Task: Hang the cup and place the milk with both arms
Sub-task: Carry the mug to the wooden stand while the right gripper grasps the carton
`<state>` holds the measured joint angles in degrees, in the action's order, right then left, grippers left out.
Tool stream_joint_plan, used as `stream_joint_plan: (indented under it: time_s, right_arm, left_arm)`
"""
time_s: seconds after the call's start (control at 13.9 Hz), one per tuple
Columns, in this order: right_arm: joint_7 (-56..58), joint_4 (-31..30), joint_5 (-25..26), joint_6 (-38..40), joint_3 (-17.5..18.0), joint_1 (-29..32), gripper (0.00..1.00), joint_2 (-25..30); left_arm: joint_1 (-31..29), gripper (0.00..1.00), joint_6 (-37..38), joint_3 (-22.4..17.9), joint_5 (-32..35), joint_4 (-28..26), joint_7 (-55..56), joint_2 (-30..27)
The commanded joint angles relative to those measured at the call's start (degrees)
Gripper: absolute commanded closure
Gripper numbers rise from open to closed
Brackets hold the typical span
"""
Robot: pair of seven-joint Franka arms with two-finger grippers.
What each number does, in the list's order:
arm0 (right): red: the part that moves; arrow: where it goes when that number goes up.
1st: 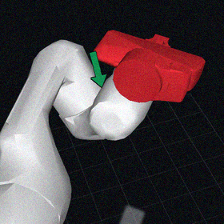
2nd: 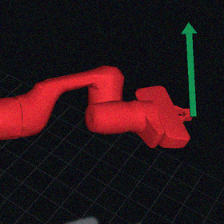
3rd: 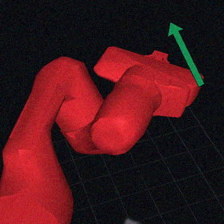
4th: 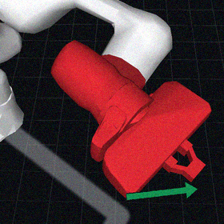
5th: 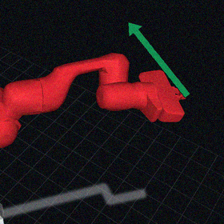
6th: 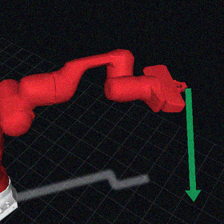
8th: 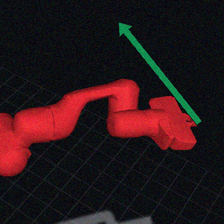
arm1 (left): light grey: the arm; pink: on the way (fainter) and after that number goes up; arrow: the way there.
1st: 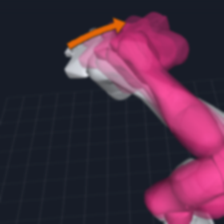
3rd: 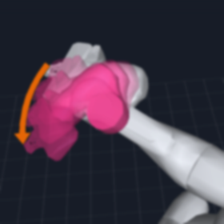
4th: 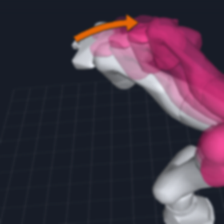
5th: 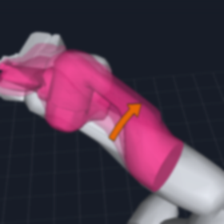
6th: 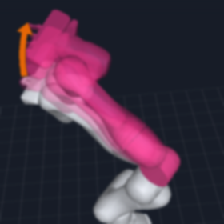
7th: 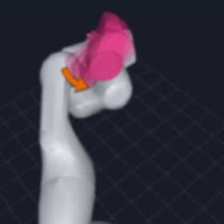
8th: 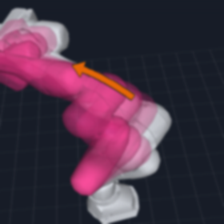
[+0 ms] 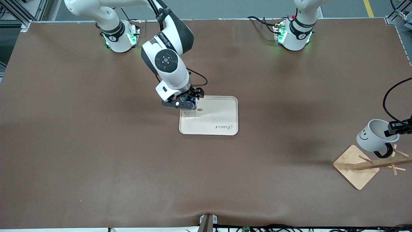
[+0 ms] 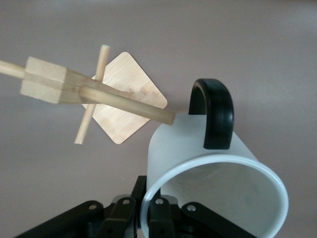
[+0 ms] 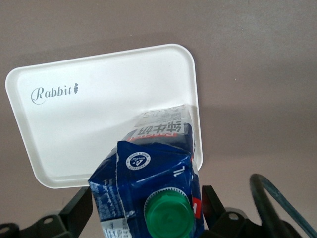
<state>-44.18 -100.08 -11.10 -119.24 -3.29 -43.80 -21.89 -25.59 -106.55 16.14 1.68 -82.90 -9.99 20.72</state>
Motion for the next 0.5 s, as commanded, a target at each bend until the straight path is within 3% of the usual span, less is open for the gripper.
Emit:
stream_joint_plan:
  time_s: [0.0,0.07,0.14,0.22,0.43]
  right_arm:
    - [-1.1,-0.7,0.2,-0.6,-0.5,-0.8,0.36,0.3]
    - [-1.1,-0.7,0.2,-0.6,-0.5,-0.8,0.65,0.4]
    - [-1.1,-0.6,0.2,-0.6,-0.5,-0.8,0.87,0.4]
    - [-1.1,-0.3,0.1,-0.3,-0.4,-0.7,1.00,0.4]
    - [-1.8,1.8,-0.8,0.6,-0.4,0.1,1.00,1.2]
  left_arm:
    - [-1.6,1.00,0.3,0.6,0.0,1.3,-1.8,0.5]
    - [-1.7,1.00,0.3,0.6,0.0,1.3,-2.4,0.5]
    - [-1.9,1.00,0.3,0.6,-0.2,1.3,-2.7,0.5]
    - [-2.7,1.00,0.3,0.6,-0.5,1.3,-2.8,0.6]
    - [-4.3,1.00,0.3,0.6,-1.3,1.2,-2.8,0.6]
